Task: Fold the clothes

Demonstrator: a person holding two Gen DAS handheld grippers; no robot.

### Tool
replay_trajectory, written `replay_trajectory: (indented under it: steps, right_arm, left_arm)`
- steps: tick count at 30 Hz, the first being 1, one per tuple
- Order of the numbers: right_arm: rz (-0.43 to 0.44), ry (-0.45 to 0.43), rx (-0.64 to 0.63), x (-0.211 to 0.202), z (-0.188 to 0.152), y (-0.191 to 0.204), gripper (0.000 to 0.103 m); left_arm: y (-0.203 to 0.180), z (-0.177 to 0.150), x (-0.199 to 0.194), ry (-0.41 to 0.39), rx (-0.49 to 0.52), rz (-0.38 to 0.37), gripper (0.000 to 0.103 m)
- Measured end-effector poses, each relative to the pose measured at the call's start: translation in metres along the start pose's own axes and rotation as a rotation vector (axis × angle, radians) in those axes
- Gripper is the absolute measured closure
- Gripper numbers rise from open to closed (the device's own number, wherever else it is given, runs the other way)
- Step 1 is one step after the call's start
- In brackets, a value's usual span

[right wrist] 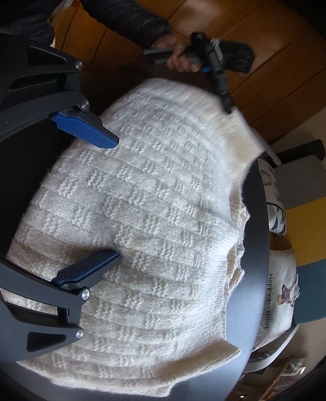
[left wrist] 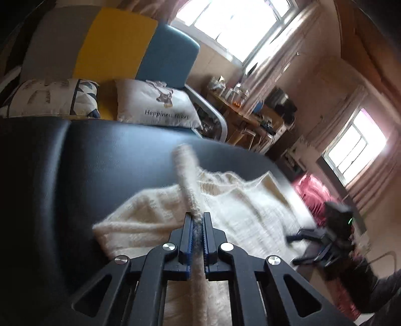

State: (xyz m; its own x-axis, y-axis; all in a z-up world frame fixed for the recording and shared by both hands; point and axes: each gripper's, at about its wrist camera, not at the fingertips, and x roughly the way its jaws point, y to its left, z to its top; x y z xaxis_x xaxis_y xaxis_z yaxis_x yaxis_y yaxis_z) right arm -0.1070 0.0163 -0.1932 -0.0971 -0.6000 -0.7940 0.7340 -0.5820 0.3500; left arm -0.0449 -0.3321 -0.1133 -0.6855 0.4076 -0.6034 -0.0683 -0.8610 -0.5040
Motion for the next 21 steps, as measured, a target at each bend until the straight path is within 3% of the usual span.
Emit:
replay_trajectory:
  steps: [4,10,15,18,21]
  right_arm:
    - [-0.023,0.0,-0.016,0.003,-0.002,0.004,0.017]
    - [-0.03,-0.006,-0.029,0.004,-0.005,0.007,0.016]
    - [-0.003,-0.012,0.008,-0.004,-0.003,0.005,0.016]
    - [0.044,-0.065,0.022,-0.022,0.004,0.005,0.016]
    - [0.02,-0.089,-0.011,-0.035,0.015,0.01,0.016]
  left_arm:
    - [0.039,-0.013,0.034,0.13,-0.146,0.145,0.098]
    - [0.033,-0.031,0.02,0.102,-0.15,0.156,0.094]
    - [0.005,-0.012,-0.004,0.027,-0.003,0.269,0.086]
    - [-0.027,0.012,-0.012,-0.013,0.169,0.21,0.082]
    - [-0.06,0.029,0.008,0.034,0.382,0.157,0.08]
